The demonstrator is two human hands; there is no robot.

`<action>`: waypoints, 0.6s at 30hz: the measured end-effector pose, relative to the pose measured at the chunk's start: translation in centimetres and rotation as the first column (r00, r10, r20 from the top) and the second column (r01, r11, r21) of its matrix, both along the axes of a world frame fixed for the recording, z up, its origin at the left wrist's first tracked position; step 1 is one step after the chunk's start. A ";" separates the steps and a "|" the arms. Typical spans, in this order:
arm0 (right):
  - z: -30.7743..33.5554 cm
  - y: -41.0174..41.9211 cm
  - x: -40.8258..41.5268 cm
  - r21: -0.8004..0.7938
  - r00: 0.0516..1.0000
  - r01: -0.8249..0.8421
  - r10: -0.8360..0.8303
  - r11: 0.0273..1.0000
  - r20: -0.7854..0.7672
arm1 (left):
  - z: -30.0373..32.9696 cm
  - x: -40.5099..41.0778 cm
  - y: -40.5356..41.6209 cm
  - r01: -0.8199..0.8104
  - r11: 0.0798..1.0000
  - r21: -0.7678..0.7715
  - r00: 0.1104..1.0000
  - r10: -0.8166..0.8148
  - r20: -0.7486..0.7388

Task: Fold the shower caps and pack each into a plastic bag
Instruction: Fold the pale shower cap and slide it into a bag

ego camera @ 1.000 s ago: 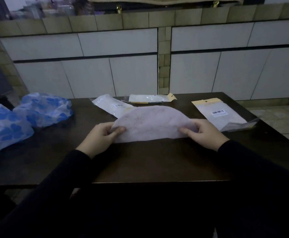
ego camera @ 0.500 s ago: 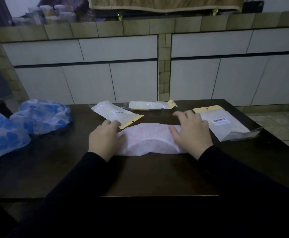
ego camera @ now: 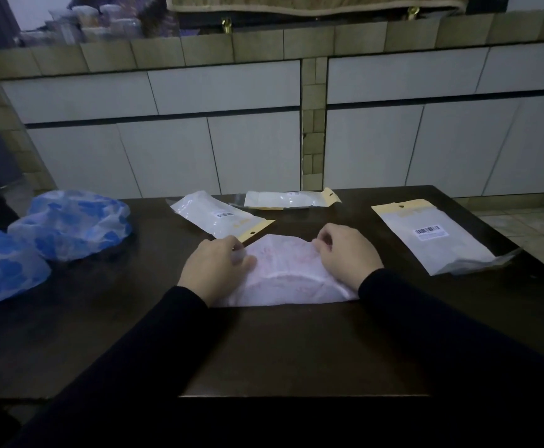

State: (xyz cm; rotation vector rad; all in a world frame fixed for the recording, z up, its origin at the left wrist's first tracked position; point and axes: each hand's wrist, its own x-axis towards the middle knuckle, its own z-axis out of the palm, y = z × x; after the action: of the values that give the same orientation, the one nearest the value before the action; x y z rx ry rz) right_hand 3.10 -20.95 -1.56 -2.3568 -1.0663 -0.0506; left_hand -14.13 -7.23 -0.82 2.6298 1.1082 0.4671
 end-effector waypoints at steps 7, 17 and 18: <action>-0.5 0.0 0.5 -0.009 0.996 -0.067 0.067 0.998 -0.067 | -0.5 -1.1 0.5 0.005 0.998 0.059 0.995 -0.011 0.097; -0.1 -0.2 1.0 -0.135 0.986 -0.091 0.109 0.987 0.127 | -0.9 -1.6 0.0 0.030 0.999 0.037 0.959 -0.039 0.280; -0.2 -0.2 1.0 -0.156 0.989 -0.090 0.106 0.984 0.100 | -0.9 -1.6 -0.2 0.038 0.998 0.053 0.961 -0.051 0.273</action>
State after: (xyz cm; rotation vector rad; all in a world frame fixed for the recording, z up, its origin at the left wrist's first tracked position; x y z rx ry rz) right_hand 4.06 -21.12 -1.77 -2.4557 -1.2787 -0.0638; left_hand -15.70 -7.39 -1.71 2.5238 0.9583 0.8286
